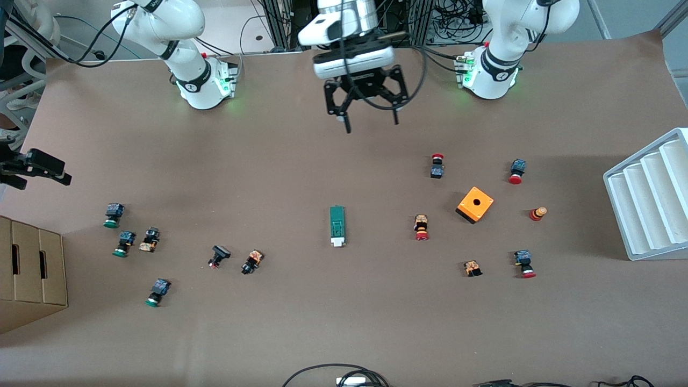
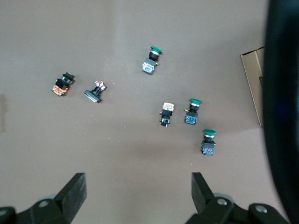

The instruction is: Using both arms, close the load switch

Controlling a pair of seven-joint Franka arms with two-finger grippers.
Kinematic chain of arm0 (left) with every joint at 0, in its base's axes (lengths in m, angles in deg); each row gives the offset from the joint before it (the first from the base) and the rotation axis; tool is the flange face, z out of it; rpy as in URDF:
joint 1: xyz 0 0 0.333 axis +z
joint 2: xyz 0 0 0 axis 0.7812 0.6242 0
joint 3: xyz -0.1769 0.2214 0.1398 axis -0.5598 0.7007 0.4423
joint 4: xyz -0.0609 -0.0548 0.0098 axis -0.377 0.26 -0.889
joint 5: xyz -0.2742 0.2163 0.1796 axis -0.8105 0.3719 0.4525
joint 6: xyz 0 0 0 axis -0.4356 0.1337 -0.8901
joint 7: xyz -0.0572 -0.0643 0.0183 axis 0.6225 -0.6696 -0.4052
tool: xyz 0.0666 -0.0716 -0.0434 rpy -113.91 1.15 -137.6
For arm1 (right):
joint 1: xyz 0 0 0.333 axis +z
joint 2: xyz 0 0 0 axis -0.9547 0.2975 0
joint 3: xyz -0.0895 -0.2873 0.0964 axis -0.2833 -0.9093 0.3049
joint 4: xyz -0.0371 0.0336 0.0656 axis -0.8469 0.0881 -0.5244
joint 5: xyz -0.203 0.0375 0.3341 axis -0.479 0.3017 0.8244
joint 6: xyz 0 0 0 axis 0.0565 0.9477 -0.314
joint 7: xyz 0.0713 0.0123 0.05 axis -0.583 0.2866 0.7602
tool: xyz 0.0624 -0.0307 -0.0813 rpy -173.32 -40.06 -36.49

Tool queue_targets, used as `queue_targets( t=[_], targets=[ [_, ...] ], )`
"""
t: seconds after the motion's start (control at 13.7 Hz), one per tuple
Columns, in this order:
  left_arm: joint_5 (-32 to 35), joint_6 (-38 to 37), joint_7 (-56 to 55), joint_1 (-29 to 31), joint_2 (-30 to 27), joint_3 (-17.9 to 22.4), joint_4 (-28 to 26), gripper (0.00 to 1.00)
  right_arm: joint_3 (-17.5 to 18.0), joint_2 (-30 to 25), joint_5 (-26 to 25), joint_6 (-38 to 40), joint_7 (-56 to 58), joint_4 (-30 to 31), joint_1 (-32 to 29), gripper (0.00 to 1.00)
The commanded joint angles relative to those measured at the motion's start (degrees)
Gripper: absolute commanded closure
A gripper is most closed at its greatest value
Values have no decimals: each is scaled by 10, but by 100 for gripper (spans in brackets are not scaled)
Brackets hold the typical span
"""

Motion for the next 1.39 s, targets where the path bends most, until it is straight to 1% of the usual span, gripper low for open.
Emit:
queue_targets(
  t=[0.0,0.15,0.44,0.58,0.73,0.88,1.02,1.17,1.31],
  targets=[
    [-59,12,72,54,-47,-4,-14,0,3,10,2,-3,-1,-10,5,0],
    [-108,13,120,95,-65,-5,-5,0,3,6,-7,-4,-4,-10,29,0],
    [-186,14,186,169,-79,-4,15,0,2,8,-7,-5,-3,-10,29,0],
    [-212,14,230,204,-83,-3,15,0,2,8,-7,-6,-3,-10,30,0],
    [-253,15,275,233,-85,-2,16,0,2,8,-7,-10,-2,-10,30,0],
    [-269,15,289,257,-86,-2,15,0,2,7,-6,-14,-2,-10,30,0],
    [-322,17,304,298,-89,-1,15,0,2,7,-6,-14,-3,-10,30,0],
    [-340,15,355,328,-97,0,13,0,2,7,-6,-14,-3,-10,30,0],
    [-373,9,365,338,-99,29,10,0,2,6,-6,-14,-3,-10,30,0]
  ],
)
